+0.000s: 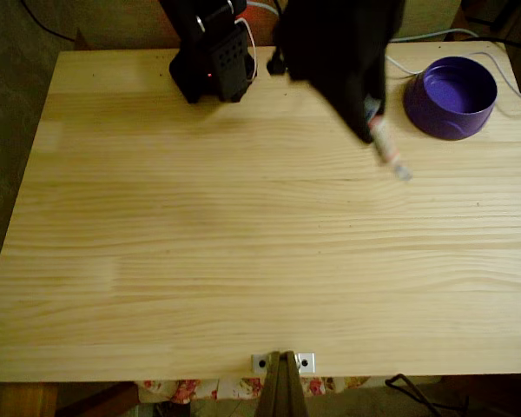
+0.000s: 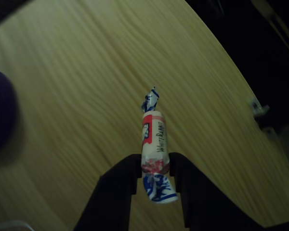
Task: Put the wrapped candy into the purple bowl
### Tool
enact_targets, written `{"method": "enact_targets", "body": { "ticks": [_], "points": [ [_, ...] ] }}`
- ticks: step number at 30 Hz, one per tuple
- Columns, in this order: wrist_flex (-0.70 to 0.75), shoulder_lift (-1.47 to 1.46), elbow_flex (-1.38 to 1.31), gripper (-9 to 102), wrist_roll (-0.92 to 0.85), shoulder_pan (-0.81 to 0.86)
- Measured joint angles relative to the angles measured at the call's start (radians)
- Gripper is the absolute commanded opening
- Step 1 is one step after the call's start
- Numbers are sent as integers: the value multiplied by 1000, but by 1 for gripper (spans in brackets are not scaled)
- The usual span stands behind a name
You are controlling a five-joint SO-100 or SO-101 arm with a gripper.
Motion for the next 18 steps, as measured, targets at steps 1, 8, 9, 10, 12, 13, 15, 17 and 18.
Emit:
{"method": "enact_targets", "body": {
  "ticks": [1,8,9,10,12,13,15,17,18],
  "points": [
    [0,18,0,8,26,-23],
    [-44,55,-31,8,178,-201],
    [-55,55,-31,8,196,-230],
    [-66,49,-31,8,212,-261],
    [-87,29,-31,8,241,-321],
    [-101,15,-31,8,253,-348],
    [-129,-17,-31,8,272,-387],
    [-155,-51,-31,8,288,-413],
    [-169,-69,-31,8,298,-431]
  ]
}}
